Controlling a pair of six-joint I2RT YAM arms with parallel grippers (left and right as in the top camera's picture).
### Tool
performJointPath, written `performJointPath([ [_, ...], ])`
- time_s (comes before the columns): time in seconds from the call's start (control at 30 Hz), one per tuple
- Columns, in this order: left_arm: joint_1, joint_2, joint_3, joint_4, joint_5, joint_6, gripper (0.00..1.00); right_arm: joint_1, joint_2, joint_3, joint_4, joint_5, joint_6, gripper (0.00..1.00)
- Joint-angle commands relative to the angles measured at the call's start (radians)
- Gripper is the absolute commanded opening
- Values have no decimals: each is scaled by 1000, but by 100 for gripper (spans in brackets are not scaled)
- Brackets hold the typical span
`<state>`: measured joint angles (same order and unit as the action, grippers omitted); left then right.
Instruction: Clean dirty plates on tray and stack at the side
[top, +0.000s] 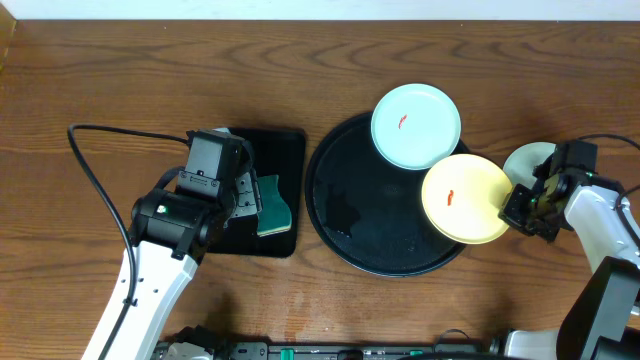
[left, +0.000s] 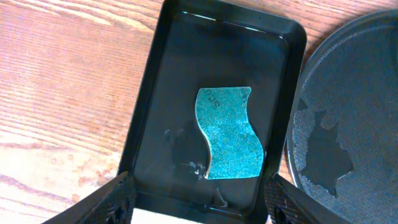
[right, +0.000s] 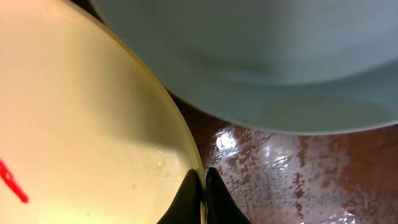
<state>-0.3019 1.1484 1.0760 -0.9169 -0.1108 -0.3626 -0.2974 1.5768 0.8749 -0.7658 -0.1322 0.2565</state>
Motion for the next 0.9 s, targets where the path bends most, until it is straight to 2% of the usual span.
performJointPath([
  [0.0,5,2,10,-10,-2,2,68,4,-21,-3,-35,-7,8,1],
  [0.13,5,2,10,-19,-2,2,68,5,-79,-3,-86,-11,7,1],
  [0.3,5,2,10,-22,-2,2,68,22,-200,-3,-110,-199,-126,1],
  [0.4,5,2,10,-21,-2,2,68,63,-262,-3,-110,-318,-165,1],
  [0.5,5,2,10,-21,-2,2,68,136,-281,-4,-125,-332,-153,1],
  [0.57,5,2,10,-21,-2,2,68,202,-274,-10,-128,-309,-110,1],
  [0.7,5,2,10,-21,-2,2,68,329,-246,-51,-73,-224,82,1],
  [0.8,5,2,10,-21,-2,2,68,431,-205,-108,25,-153,253,1],
  [0.87,5,2,10,-21,-2,2,68,484,-169,-136,93,-102,307,1],
])
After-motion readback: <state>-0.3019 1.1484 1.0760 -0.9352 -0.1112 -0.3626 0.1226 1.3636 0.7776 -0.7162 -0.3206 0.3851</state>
